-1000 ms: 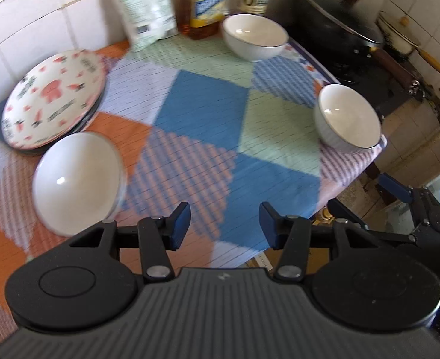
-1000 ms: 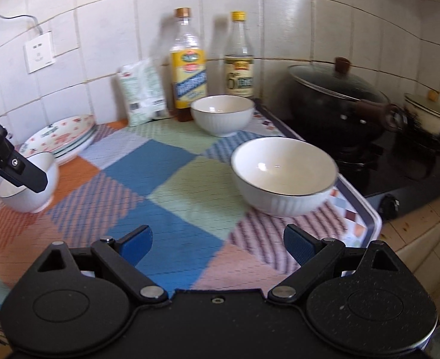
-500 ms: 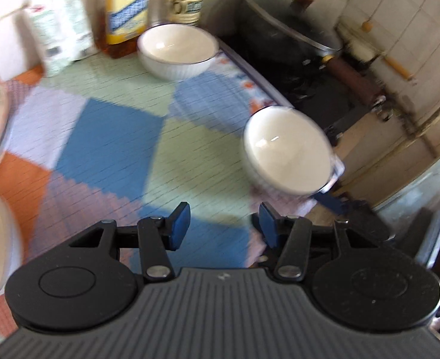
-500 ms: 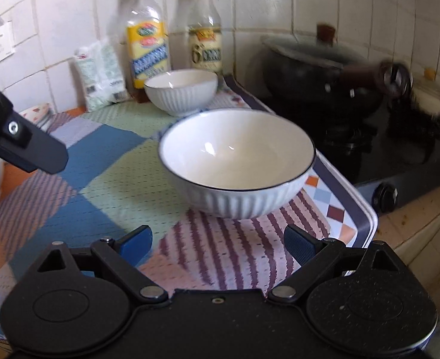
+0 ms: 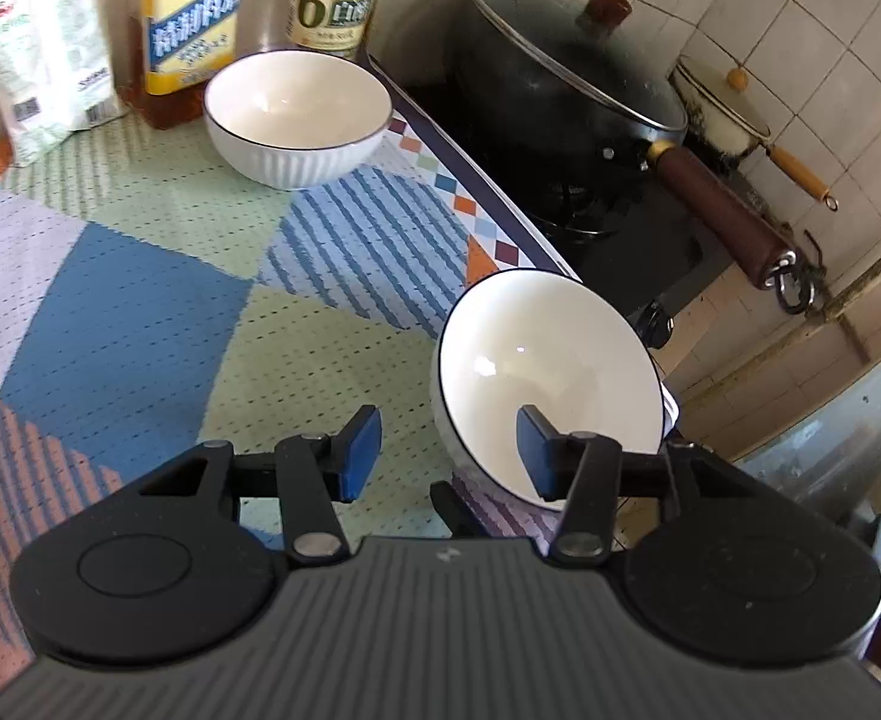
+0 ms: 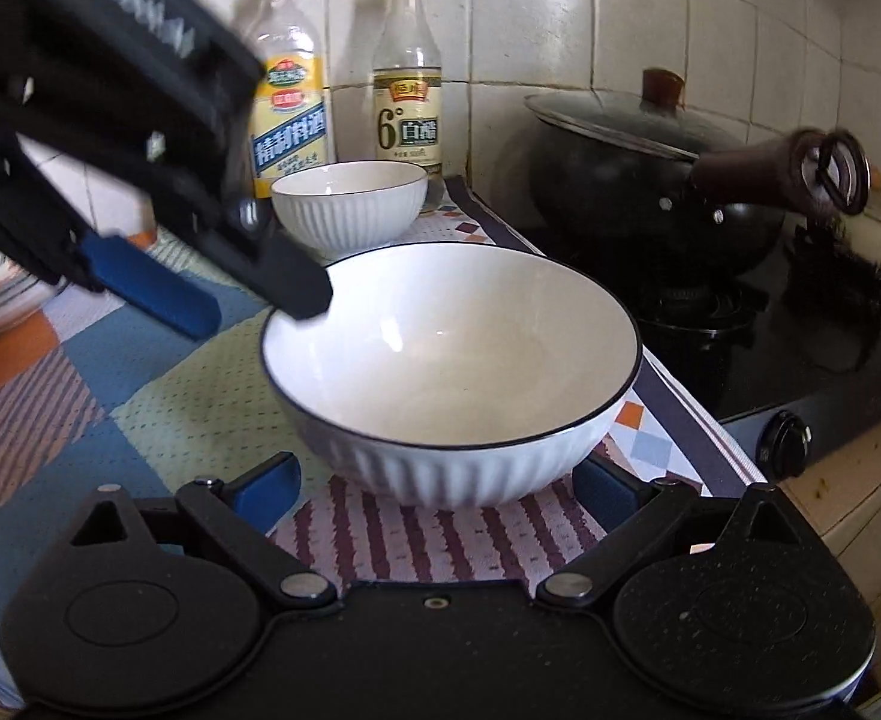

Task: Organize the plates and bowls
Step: 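Lift the second bowl and carry it to the first bowl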

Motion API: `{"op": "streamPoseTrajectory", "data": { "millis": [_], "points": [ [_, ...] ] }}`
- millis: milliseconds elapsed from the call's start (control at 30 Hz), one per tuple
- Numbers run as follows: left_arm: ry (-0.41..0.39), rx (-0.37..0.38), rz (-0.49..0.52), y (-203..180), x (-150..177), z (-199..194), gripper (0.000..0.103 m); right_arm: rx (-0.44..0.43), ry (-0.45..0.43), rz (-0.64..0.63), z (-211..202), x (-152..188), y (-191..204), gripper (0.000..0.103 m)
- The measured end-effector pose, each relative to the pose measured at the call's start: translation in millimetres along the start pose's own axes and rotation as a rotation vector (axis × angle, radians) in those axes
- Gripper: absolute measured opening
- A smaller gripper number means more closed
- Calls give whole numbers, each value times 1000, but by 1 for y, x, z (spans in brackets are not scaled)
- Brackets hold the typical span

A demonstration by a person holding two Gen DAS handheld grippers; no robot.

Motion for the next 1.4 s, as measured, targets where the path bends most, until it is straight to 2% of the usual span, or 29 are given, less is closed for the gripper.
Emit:
{"op": "streamPoseTrajectory", "data": {
  "millis": [267, 433, 533, 633, 800, 1000, 1133, 1400],
  "points": [
    [17, -24, 42, -5, -5, 31, 45, 6, -13, -12, 8, -9, -5, 101],
    [21, -15, 12, -2, -6, 41, 28, 7, -21, -35, 11, -13, -2, 101],
    [33, -53, 12, -1, -5, 44, 23, -7, -26, -26, 14, -17, -3, 101],
    [40, -31, -4, 3, -3, 45, 21, -4, -39, -20, 16, -17, -3, 100],
    [31, -50, 25, 3, 0, 38, 16, -12, -44, -15, 14, -17, 0, 100],
    [61, -39, 4, 12, 7, 31, 16, -19, -30, -25, 9, -15, 9, 100],
    [74, -65, -2, 19, 14, 23, 16, -30, -24, -36, 6, -14, 18, 100],
    [61, -87, -54, 45, 33, -16, 16, -72, -41, -84, -14, -15, 54, 100]
  ]
}}
Point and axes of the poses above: each gripper's, at about its wrist camera, not at the fingertips, and z roughly the way its jaws point, y to its left, x to its underside, the point moved 7 cm from there along z, roughly the way its jaws point, and after that the axes turned 13 degrees about y, right-handed, at the moved point
